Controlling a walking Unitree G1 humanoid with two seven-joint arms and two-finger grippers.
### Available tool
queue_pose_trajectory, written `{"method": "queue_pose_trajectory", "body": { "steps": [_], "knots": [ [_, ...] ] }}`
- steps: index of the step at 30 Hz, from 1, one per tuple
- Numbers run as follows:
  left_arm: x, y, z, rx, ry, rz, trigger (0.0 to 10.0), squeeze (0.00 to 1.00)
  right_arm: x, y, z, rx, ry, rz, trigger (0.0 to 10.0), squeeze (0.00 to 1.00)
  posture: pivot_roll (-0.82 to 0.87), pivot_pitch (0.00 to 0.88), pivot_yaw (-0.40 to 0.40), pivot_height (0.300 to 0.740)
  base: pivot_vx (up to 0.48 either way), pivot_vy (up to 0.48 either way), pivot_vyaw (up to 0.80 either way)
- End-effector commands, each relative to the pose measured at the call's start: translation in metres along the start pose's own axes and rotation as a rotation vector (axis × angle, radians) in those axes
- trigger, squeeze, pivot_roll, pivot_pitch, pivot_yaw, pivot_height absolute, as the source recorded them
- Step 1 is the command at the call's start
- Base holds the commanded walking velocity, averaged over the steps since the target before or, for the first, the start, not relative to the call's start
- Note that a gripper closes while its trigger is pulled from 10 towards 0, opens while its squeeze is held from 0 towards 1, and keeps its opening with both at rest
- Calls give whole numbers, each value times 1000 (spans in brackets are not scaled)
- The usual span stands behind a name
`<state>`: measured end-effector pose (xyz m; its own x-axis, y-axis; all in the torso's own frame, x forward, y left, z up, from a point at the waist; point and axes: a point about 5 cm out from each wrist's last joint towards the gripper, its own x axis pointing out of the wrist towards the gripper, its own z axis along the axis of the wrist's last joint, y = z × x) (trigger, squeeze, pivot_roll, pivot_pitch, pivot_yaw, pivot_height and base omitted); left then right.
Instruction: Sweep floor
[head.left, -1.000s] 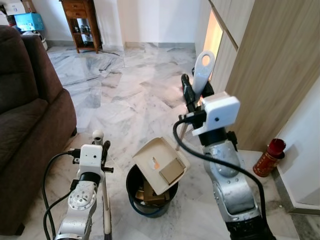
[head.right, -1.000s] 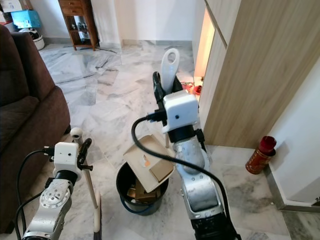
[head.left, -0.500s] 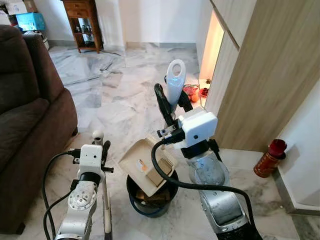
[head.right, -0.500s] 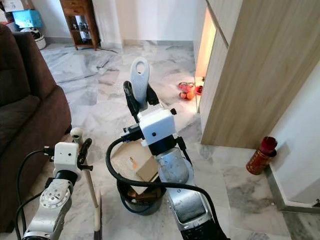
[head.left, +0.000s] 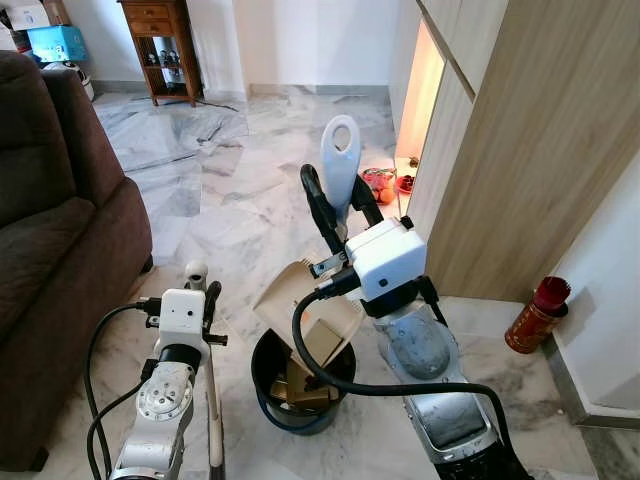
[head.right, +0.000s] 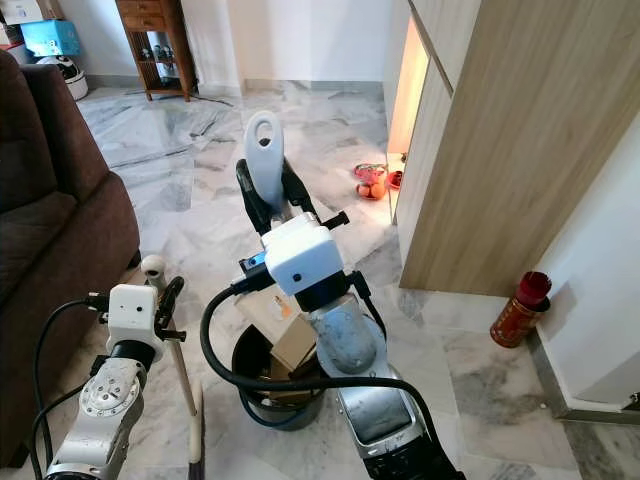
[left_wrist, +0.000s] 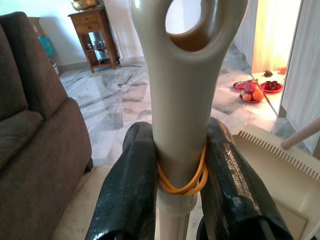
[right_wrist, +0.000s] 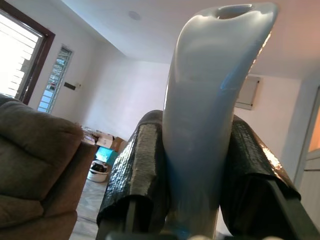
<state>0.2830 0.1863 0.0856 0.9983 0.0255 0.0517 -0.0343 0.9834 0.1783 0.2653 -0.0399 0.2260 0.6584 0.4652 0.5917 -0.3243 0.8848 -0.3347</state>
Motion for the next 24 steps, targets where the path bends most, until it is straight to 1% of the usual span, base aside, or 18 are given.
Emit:
{"method": "queue_pose_trajectory", "body": {
  "steps": [1, 6, 12, 16, 22, 23, 24],
  "knots": [
    [4, 1, 8, -1, -46, -4, 10000, 0, 8, -1, 20, -29, -122, 15, 10000, 0, 160, 0, 20, 740, 0, 0, 0],
    [4, 0, 8, 0, -46, -7, 10000, 0, 8, -1, 21, -50, -129, 22, 10000, 0, 159, 0, 23, 740, 0, 0, 0],
    [5, -1, 8, 0, -47, -14, 10000, 0, 10, -4, 22, -75, -140, 8, 10000, 0, 155, 0, 25, 740, 0, 0, 0],
    [5, -1, 8, -1, -49, -17, 10000, 0, 10, -14, 19, -140, -131, -35, 10000, 0, 156, 0, 25, 740, 0, 0, 0],
    [5, -1, 8, 0, -48, -17, 10000, 0, 10, -48, 10, -283, -94, -151, 10000, 0, 157, 0, 24, 740, 0, 0, 0],
    [5, -1, 8, 0, -48, -17, 10000, 0, 10, -48, 10, -283, -94, -151, 10000, 0, 157, 0, 24, 740, 0, 0, 0],
    [5, -1, 8, 0, -47, -16, 10000, 0, 7, -60, 5, -320, -73, -192, 10000, 0, 157, 0, 24, 740, 0, 0, 0]
  ]
}}
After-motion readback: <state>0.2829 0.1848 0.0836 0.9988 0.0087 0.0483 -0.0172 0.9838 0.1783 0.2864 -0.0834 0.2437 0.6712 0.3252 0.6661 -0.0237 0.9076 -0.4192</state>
